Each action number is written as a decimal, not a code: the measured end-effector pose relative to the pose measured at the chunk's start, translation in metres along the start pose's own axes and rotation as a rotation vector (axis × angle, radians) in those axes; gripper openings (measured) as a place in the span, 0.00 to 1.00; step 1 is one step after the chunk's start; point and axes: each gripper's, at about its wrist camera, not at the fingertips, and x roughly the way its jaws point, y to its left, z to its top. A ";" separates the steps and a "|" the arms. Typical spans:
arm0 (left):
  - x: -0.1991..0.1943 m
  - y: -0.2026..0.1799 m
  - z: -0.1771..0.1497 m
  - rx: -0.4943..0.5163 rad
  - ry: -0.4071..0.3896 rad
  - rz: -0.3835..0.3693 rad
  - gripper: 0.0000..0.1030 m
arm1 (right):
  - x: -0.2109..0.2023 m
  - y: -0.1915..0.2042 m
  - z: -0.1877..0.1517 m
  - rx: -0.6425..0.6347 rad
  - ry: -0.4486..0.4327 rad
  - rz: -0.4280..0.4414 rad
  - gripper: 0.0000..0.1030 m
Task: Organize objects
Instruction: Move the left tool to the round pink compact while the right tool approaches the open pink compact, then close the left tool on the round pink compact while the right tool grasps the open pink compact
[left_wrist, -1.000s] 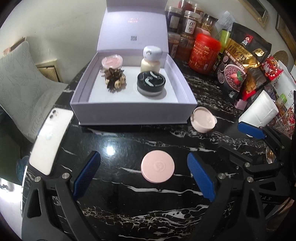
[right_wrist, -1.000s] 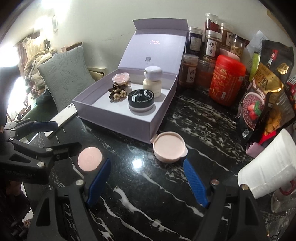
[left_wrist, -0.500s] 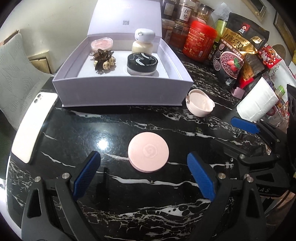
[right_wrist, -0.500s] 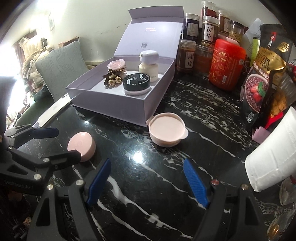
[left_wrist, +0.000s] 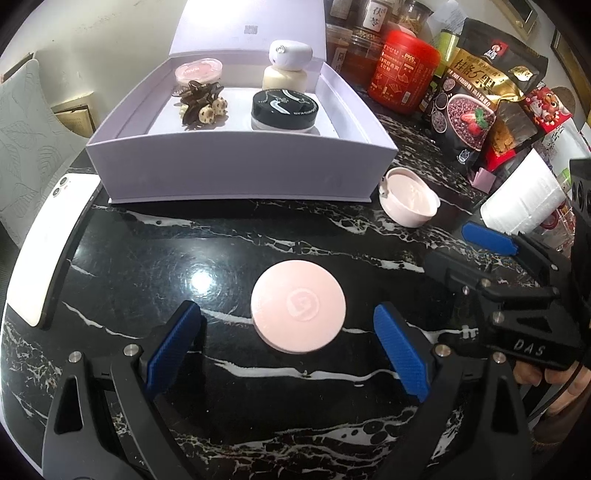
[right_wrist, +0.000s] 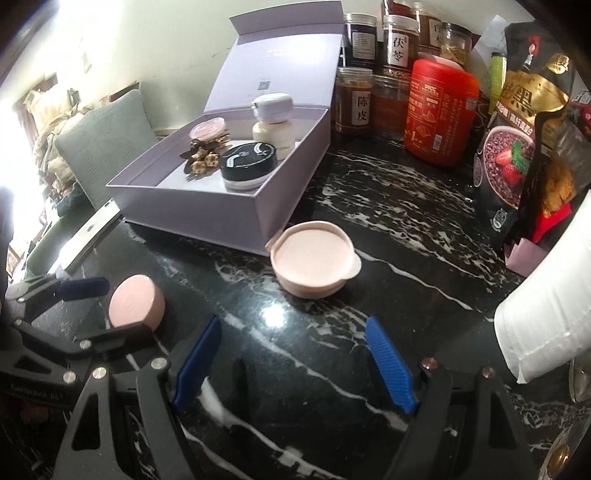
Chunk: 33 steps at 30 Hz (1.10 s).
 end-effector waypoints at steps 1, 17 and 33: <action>0.002 0.000 0.000 0.000 0.002 0.002 0.92 | 0.002 -0.001 0.001 0.000 0.000 -0.004 0.79; 0.010 0.001 0.005 0.039 -0.027 0.067 0.92 | 0.035 -0.001 0.023 -0.022 0.002 -0.047 0.79; 0.006 0.005 0.004 0.042 -0.020 0.087 0.82 | 0.052 0.004 0.034 -0.045 0.014 -0.070 0.79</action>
